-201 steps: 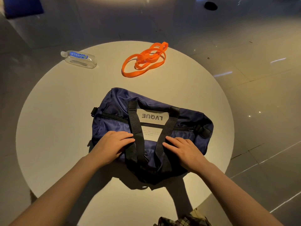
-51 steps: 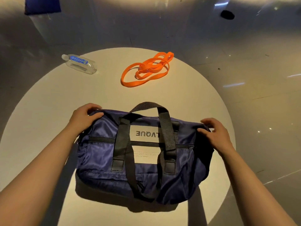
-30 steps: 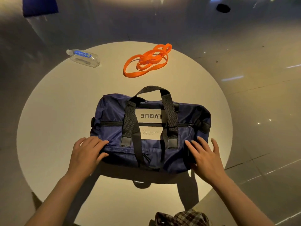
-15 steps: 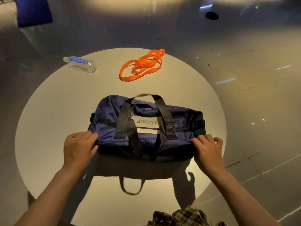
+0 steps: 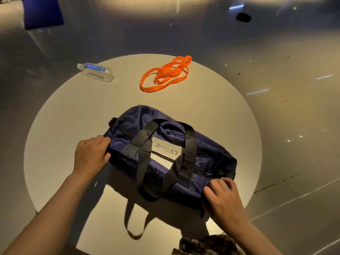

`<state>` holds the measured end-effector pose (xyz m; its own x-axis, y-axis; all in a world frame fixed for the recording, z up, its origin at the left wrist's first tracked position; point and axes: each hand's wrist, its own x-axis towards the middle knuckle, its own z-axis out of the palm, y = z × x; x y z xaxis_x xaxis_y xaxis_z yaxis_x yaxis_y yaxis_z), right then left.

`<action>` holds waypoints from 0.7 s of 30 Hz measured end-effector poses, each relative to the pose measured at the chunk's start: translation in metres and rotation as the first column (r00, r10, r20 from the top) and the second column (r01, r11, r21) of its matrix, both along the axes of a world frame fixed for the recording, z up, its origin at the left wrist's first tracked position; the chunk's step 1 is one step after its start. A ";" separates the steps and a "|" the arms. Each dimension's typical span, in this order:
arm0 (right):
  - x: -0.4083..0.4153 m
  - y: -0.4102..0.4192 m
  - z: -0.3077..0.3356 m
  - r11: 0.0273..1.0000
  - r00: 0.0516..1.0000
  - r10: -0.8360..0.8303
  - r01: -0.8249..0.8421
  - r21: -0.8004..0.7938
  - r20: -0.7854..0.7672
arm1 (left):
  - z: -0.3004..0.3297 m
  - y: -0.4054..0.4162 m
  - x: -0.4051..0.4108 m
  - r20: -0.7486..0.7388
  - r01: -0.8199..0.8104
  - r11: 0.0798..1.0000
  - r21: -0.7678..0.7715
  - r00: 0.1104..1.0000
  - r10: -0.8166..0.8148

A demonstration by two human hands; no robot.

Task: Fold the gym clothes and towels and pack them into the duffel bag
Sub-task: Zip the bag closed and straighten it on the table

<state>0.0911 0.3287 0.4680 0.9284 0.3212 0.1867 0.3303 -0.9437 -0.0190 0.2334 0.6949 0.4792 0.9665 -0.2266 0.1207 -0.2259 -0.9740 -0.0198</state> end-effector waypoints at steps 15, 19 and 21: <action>0.123 -0.035 0.023 0.877 0.768 -0.433 0.479 -0.025 -0.471 | 0.021 -0.070 0.140 -0.119 0.095 0.971 -0.220 0.985 -0.124; 0.127 -0.050 0.022 0.843 0.692 -0.415 0.537 0.036 -0.591 | -0.001 -0.072 0.170 -0.309 0.140 0.989 0.041 0.943 -0.121; 0.123 -0.060 0.024 0.800 0.671 -0.366 0.581 0.150 -0.645 | -0.003 -0.066 0.173 -0.255 0.129 0.989 0.066 0.961 -0.108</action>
<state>0.2137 0.2684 0.4918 0.8957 -0.1715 -0.4104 -0.3349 -0.8671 -0.3687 0.4069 0.6286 0.4758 0.9290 -0.3406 -0.1448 -0.3476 -0.9373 -0.0254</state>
